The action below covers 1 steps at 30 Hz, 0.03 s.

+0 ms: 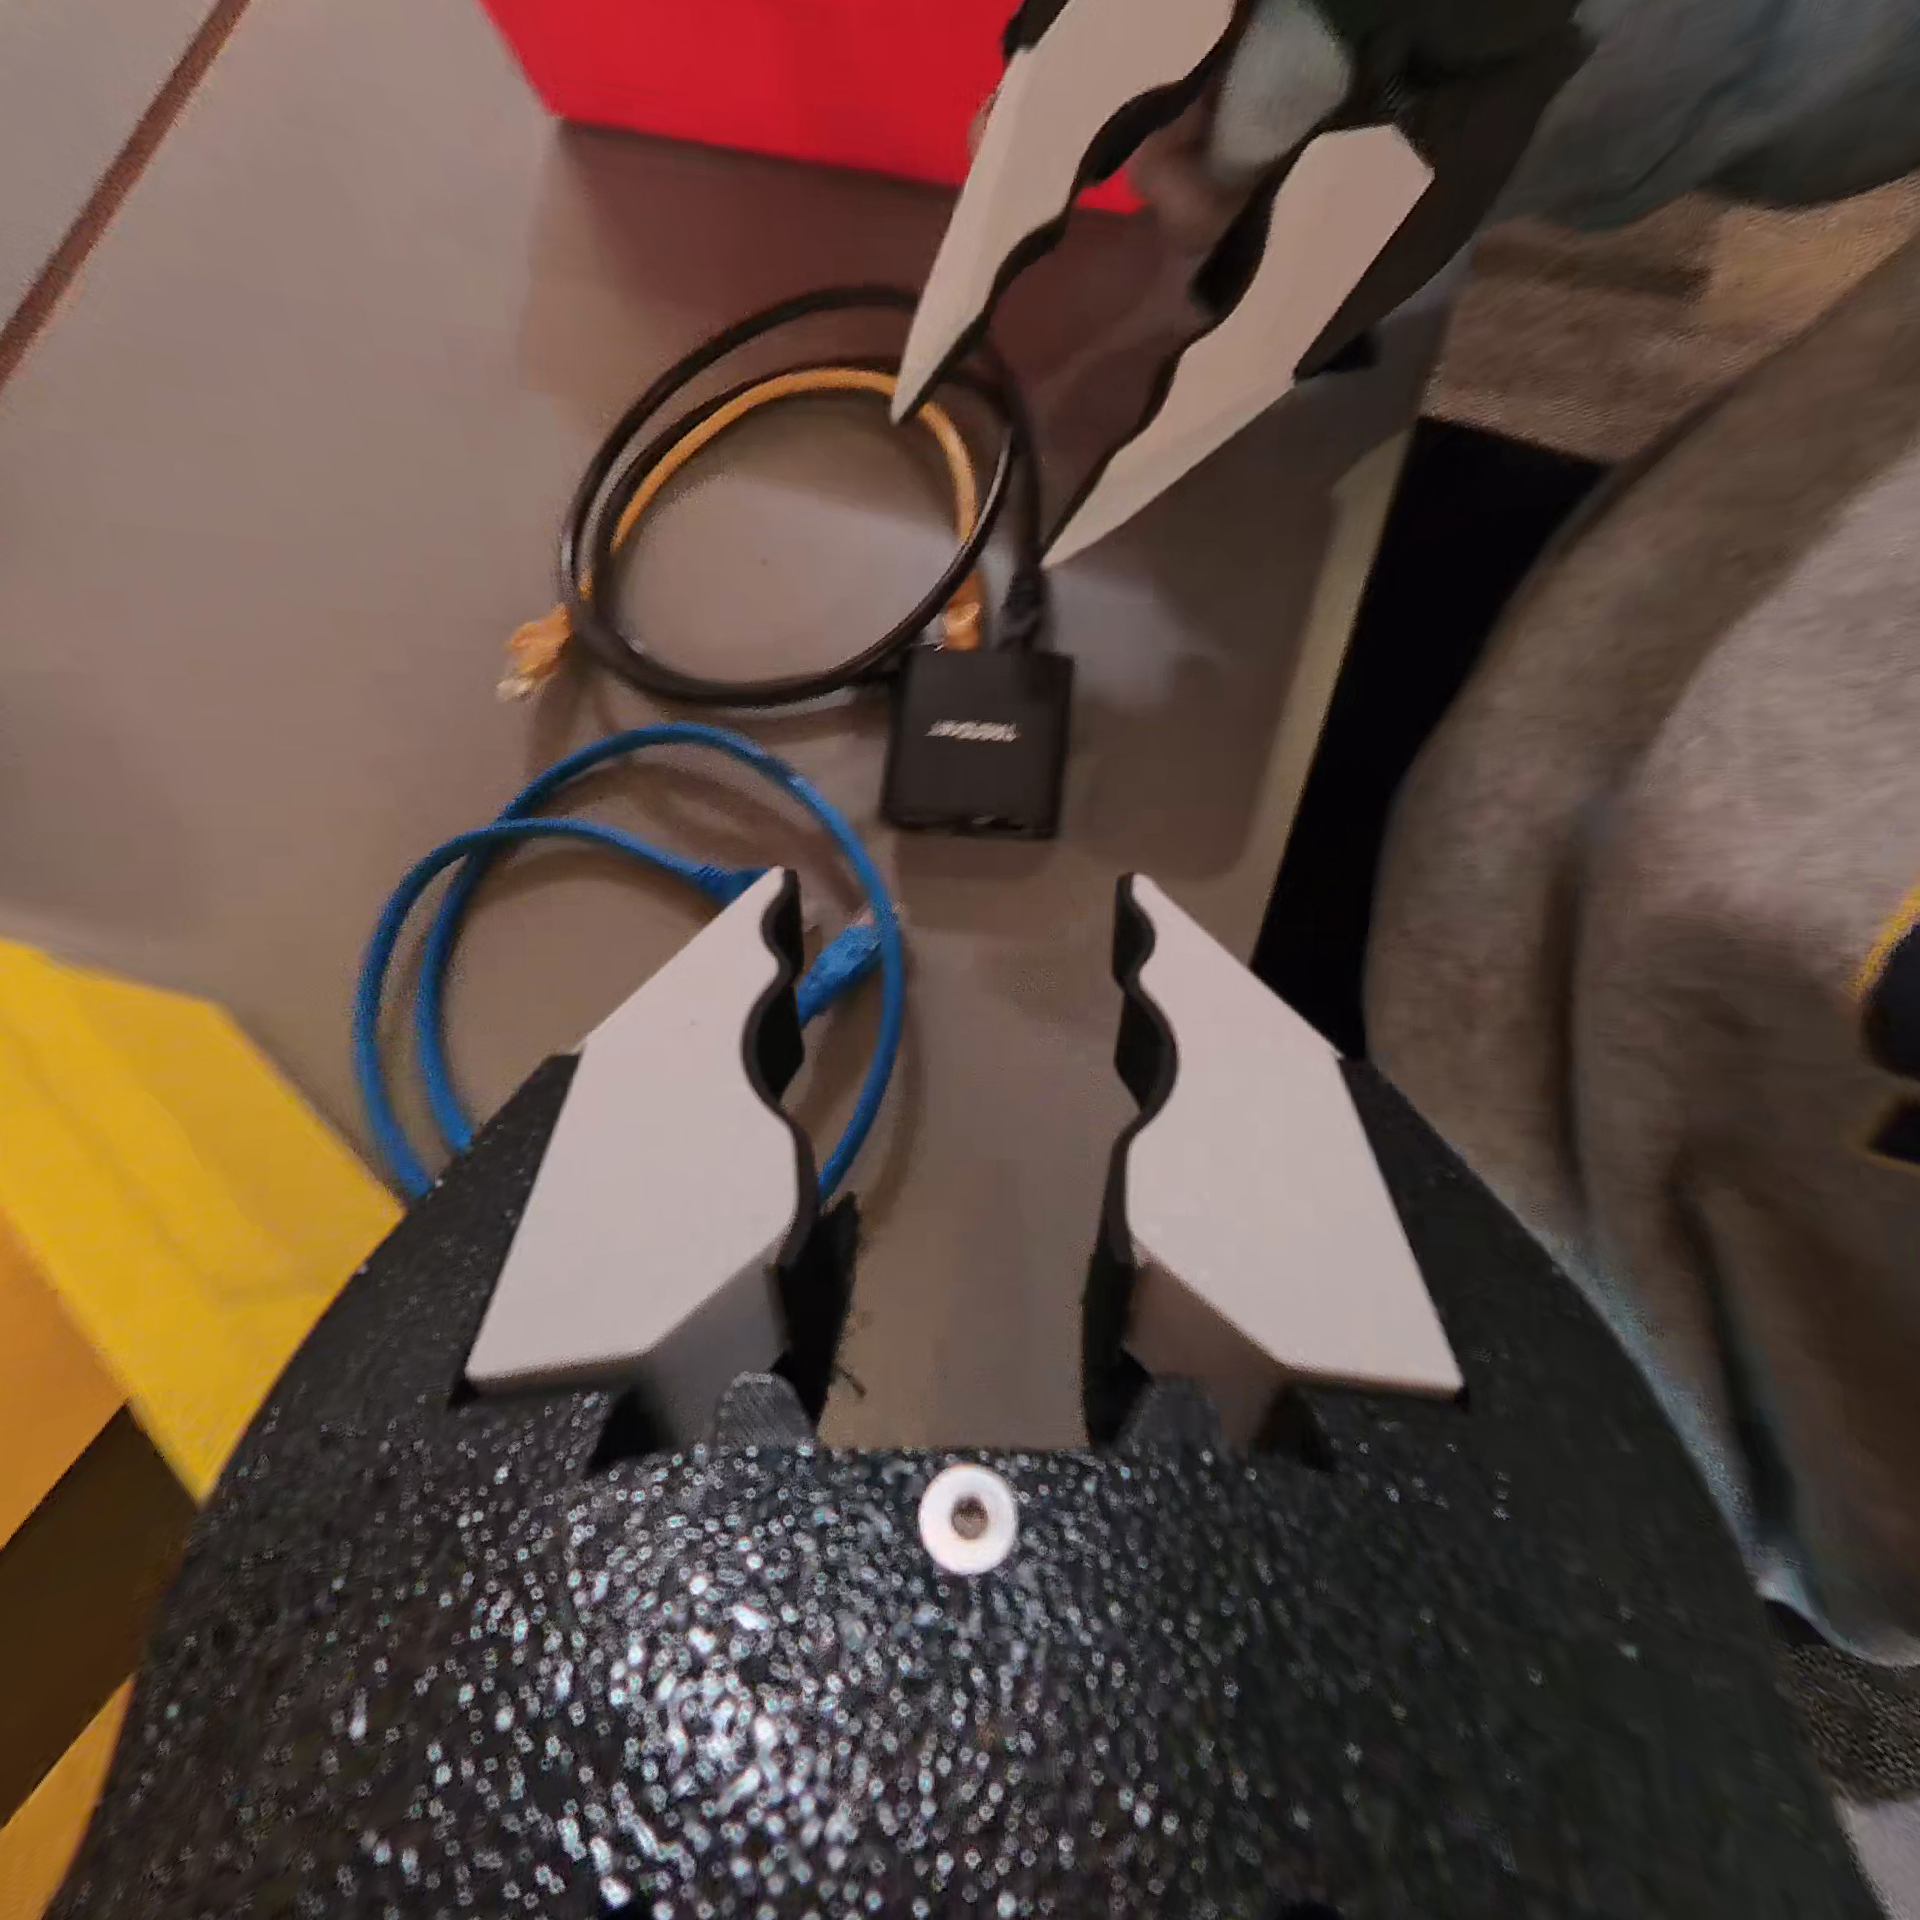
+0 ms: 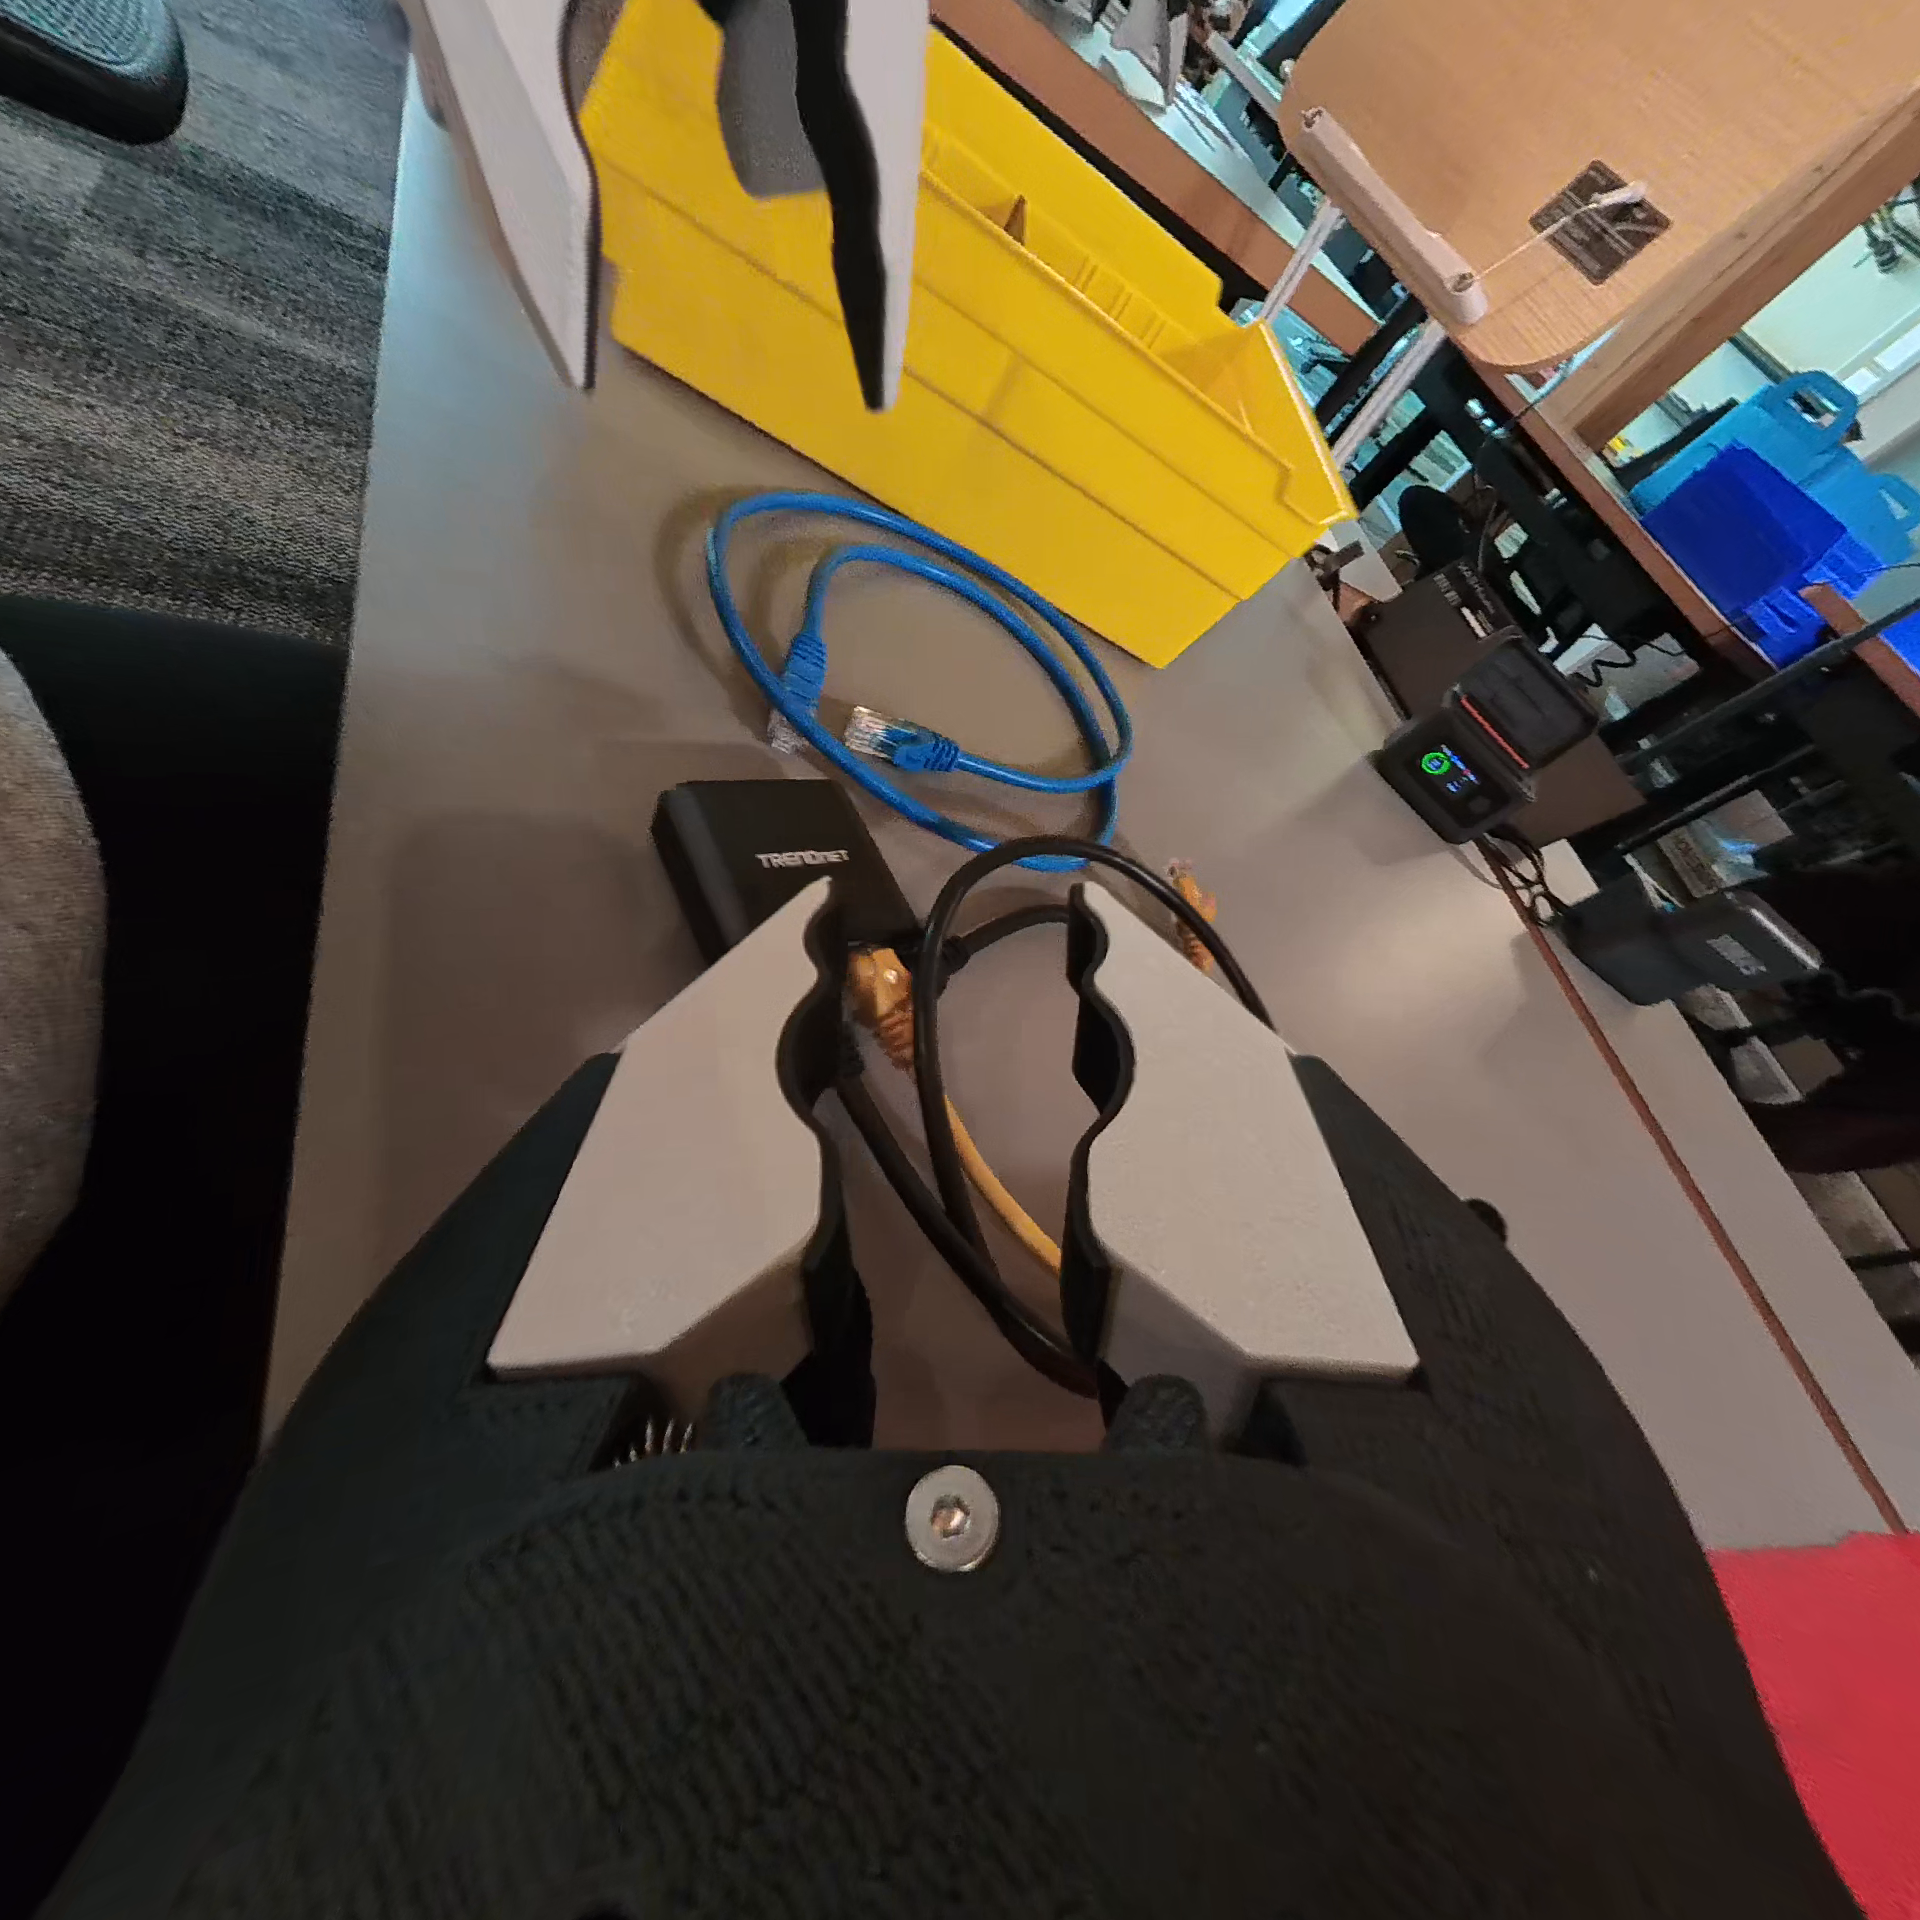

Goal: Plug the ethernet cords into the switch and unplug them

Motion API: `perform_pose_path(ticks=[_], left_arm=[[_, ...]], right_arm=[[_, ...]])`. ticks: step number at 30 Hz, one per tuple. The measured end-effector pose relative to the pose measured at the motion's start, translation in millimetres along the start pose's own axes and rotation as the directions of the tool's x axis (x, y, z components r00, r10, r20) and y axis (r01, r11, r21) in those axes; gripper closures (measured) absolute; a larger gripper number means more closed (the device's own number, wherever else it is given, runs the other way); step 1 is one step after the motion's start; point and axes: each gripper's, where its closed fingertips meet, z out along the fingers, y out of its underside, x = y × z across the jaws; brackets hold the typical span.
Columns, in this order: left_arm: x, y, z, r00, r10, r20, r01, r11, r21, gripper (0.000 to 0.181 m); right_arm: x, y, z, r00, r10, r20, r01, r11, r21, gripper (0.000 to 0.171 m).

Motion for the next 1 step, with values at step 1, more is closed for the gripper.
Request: perform_pose_path(ticks=[1], left_arm=[[4.4,-1.4,6.6,1.0,0.007,-0.016,-0.007,1.0,0.01,0.125]], right_arm=[[-3.4,-0.8,0.2,1.0,-0.004,0.018,0.004,1.0,0.005,0.131]])
